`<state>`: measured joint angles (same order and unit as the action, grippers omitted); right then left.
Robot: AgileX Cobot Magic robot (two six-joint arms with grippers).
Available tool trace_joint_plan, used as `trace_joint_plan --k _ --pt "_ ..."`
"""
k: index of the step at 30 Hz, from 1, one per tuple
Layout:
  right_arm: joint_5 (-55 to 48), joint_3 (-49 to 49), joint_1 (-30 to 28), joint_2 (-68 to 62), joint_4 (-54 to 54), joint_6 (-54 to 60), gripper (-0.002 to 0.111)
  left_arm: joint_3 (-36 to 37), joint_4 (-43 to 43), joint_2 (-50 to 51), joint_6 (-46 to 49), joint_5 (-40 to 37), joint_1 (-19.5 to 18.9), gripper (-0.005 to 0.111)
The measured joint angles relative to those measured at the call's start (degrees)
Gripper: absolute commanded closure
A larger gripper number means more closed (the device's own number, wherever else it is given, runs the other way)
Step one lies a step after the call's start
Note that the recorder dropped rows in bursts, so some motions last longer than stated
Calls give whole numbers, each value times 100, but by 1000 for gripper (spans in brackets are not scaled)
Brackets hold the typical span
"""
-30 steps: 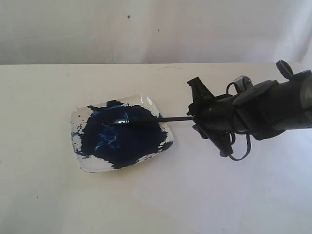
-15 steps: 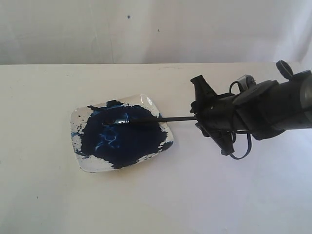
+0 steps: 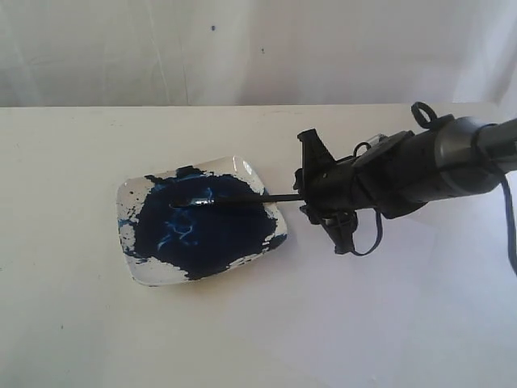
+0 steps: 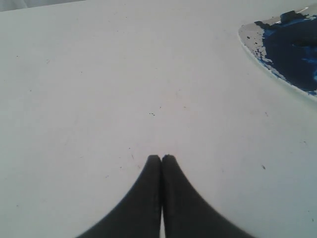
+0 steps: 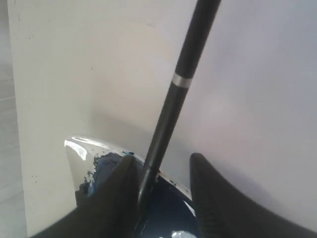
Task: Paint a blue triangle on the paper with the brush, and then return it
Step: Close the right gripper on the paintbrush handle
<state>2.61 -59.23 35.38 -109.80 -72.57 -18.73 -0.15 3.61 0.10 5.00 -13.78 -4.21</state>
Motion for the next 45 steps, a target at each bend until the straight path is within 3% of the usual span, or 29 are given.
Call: trace_joint_plan --k 25,45 --pt "-49 -982 0 -971 0 -10 74 0 0 0 0 0 0 107" --pt "63 -1029 0 -1020 0 -21 74 0 0 0 0 0 0 107"
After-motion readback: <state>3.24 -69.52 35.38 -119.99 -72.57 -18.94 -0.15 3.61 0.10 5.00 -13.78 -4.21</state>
